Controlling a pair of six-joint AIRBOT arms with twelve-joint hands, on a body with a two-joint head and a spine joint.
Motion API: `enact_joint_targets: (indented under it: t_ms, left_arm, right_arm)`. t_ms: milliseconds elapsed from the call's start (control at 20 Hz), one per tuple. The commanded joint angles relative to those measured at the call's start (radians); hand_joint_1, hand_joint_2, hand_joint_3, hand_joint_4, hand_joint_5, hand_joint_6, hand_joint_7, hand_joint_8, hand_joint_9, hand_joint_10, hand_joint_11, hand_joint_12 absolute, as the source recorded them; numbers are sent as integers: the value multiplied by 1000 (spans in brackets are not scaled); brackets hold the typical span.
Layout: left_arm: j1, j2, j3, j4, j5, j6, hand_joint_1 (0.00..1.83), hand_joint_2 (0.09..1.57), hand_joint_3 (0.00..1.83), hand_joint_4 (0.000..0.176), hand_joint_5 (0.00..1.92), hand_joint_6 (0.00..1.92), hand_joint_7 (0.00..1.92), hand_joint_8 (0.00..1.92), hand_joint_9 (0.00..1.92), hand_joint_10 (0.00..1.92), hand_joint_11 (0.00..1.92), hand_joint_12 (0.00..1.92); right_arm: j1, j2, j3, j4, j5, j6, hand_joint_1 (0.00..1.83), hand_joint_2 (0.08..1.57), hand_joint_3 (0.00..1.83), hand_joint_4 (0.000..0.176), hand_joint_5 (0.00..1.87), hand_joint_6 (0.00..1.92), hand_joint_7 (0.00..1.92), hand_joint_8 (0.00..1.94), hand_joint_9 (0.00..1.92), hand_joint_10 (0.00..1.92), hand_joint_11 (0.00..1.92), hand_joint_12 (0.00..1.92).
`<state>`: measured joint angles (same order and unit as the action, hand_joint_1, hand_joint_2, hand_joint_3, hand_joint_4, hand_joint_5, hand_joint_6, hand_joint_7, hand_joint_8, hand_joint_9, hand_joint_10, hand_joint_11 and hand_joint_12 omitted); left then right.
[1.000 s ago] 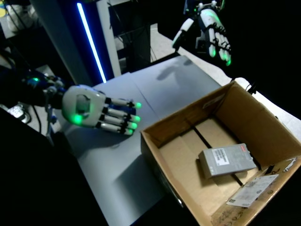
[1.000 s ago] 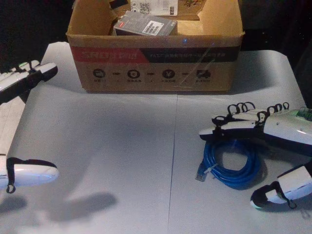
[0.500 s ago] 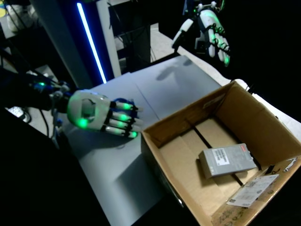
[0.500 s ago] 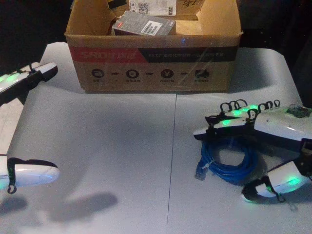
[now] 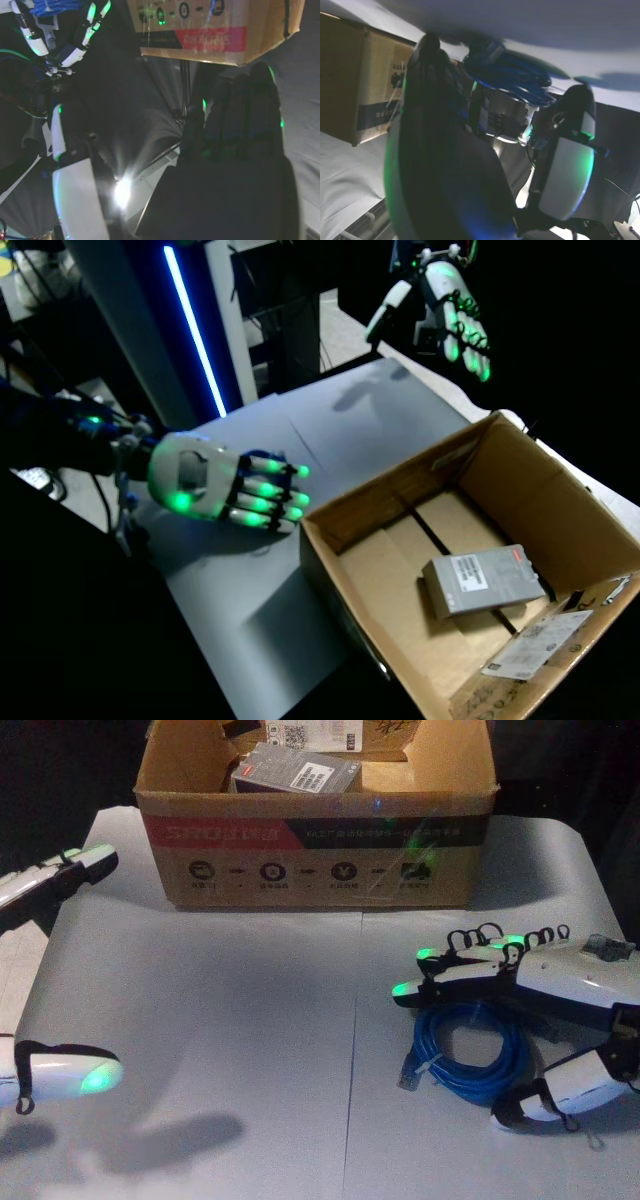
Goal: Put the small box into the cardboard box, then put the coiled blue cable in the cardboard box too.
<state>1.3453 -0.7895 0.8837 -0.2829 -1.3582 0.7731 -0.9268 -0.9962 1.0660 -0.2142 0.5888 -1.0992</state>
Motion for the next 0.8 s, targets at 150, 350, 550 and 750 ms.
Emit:
enact_joint_targets:
  t_ms: [150,350,550,750]
  left_arm:
    - [-10,-3,3,-4,-132,-11,726,816,8,176,93,2,84,2,95,1,0,270]
    - [-10,-4,3,-4,-133,-12,734,829,5,176,99,2,85,1,92,0,0,256]
    - [-10,-5,3,-4,-134,-14,715,832,3,176,101,1,87,1,92,0,0,267]
    - [-10,-5,3,-5,-134,-15,725,833,0,176,101,0,93,1,97,1,0,307]
  right_arm:
    - [10,-17,3,2,39,4,1071,862,0,176,313,0,29,0,52,1,0,159]
    - [10,-25,3,-15,25,4,1059,851,0,176,261,0,0,0,20,2,0,95]
    - [10,-32,5,-27,11,4,1147,891,0,176,284,0,6,0,72,2,0,355]
    - [10,-27,5,-30,5,4,1251,964,1,150,511,2,255,5,416,21,110,943]
